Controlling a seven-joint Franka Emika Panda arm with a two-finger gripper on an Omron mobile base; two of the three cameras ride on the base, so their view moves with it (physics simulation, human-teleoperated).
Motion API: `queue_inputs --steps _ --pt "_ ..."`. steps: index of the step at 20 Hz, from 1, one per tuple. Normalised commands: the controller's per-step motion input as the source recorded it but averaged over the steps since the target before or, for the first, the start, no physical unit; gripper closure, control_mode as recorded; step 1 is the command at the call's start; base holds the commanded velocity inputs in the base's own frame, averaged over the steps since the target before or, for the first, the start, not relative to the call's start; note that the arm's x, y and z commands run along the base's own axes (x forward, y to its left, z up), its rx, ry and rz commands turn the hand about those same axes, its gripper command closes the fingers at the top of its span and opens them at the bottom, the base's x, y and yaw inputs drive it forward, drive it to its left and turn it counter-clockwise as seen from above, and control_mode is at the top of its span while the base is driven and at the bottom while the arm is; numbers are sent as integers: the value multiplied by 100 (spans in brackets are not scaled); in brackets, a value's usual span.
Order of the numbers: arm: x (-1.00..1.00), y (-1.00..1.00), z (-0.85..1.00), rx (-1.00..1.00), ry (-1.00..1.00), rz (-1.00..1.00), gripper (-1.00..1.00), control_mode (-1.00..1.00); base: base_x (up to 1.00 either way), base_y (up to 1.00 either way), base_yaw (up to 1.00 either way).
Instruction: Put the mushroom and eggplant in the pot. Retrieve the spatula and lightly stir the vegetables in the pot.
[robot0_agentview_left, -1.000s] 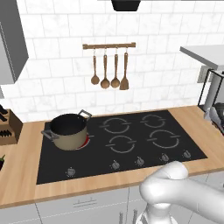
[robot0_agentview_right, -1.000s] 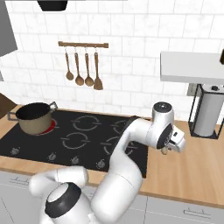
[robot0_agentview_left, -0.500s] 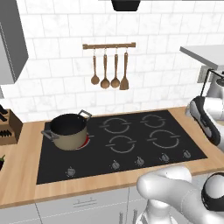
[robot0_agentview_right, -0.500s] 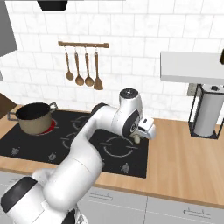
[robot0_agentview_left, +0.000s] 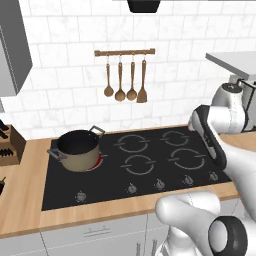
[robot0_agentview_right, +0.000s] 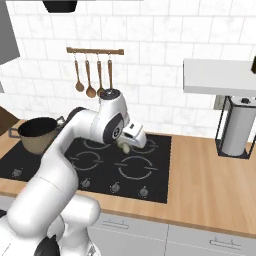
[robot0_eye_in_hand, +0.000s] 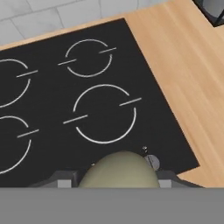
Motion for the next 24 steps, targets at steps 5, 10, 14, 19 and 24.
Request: queue_inputs --steps 5,10,14,19,24 --pt "-7 59 22 0 -1 6 100 -100 0 0 0" --pt "-1 31 6 0 0 3 100 100 -2 7 1" --pt "0 0 0 0 0 0 100 100 -11 85 5" --pt "0 0 0 0 0 0 100 100 -7 100 6" --pt "0 0 0 0 0 0 100 100 -5 98 3"
